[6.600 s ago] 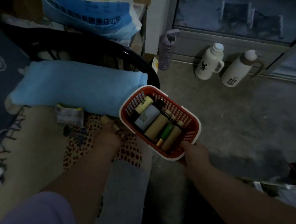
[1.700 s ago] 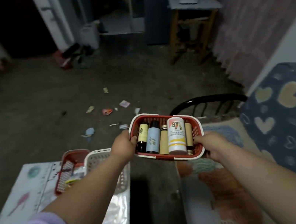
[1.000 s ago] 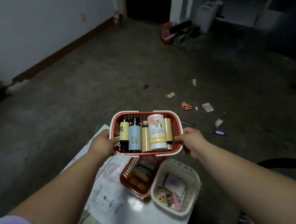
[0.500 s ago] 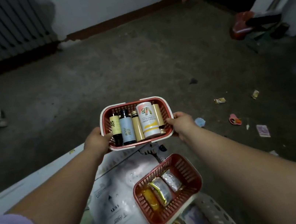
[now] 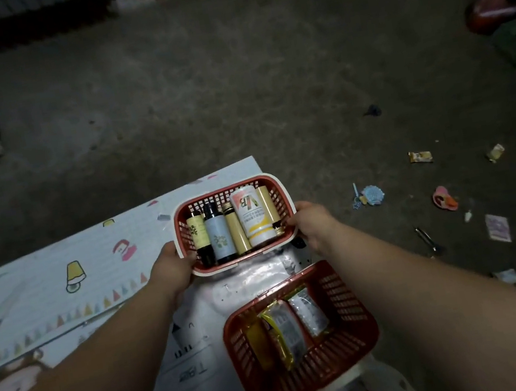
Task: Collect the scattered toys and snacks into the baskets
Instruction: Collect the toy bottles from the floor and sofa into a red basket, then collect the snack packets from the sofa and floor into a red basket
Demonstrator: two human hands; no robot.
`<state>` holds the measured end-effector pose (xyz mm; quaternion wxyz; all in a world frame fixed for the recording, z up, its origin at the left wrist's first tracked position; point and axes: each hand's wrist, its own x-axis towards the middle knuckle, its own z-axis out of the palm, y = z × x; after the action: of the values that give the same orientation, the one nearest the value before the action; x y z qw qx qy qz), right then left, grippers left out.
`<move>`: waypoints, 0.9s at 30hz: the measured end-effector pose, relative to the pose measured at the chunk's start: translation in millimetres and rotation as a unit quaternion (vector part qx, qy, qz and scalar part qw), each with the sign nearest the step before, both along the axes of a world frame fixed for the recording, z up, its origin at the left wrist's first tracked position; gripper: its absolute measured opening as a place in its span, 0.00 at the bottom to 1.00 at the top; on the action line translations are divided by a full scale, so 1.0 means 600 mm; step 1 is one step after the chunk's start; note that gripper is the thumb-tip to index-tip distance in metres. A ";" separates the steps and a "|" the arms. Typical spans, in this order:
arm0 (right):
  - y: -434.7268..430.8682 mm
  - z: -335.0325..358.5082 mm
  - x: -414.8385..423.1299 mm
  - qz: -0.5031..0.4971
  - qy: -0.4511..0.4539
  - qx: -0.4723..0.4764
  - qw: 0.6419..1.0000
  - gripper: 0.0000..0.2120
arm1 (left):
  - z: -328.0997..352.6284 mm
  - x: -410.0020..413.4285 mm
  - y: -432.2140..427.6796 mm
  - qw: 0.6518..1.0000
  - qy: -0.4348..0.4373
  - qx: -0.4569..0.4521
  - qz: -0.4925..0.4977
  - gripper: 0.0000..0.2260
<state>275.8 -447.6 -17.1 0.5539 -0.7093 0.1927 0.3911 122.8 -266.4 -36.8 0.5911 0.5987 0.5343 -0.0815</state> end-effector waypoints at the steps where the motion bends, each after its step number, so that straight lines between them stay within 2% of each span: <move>1: -0.001 0.000 -0.002 0.005 0.000 0.003 1.000 0.18 | -0.007 -0.001 0.001 1.000 -0.001 -0.005 -0.008 0.12; 3: -0.003 -0.004 -0.004 0.011 0.002 0.018 1.000 0.20 | -0.014 -0.003 -0.001 1.000 -0.012 -0.019 -0.001 0.16; 5: -0.009 -0.002 -0.007 0.026 0.000 0.026 0.999 0.19 | -0.006 -0.006 -0.010 0.999 -0.024 -0.031 0.007 0.15; 7: -0.019 0.002 -0.013 0.065 -0.015 -0.004 0.998 0.18 | 0.007 -0.012 -0.020 0.999 -0.017 -0.035 0.002 0.14; 12: -0.078 0.030 -0.034 0.163 -0.083 -0.150 0.972 0.33 | 0.048 -0.061 -0.054 0.996 0.053 -0.076 -0.018 0.30; 14: -0.112 0.052 -0.047 0.162 -0.078 -0.158 0.971 0.36 | 0.063 -0.087 -0.073 0.993 0.081 -0.083 -0.037 0.30; 16: -0.145 0.073 -0.061 0.197 -0.058 -0.197 0.959 0.32 | 0.073 -0.108 -0.093 0.987 0.114 -0.092 -0.068 0.24; 20: -0.189 0.082 -0.099 0.318 0.013 -0.295 0.901 0.09 | 0.088 -0.137 -0.134 0.970 0.157 -0.152 -0.107 0.17; 22: -0.190 0.078 -0.112 0.378 -0.014 -0.343 0.860 0.07 | 0.092 -0.141 -0.145 0.969 0.148 -0.153 -0.127 0.11; 23: -0.188 0.077 -0.117 0.384 -0.037 -0.356 0.851 0.08 | 0.096 -0.140 -0.146 0.972 0.141 -0.140 -0.129 0.08; 27: -0.176 0.106 -0.130 0.310 -0.099 -0.316 0.891 0.10 | 0.123 -0.137 -0.133 0.983 0.114 -0.088 -0.118 0.06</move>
<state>198.1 -553.4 46.7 0.1672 -0.9056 0.0213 0.3892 40.3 -346.2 37.2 0.5629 0.5902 0.5145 -0.2647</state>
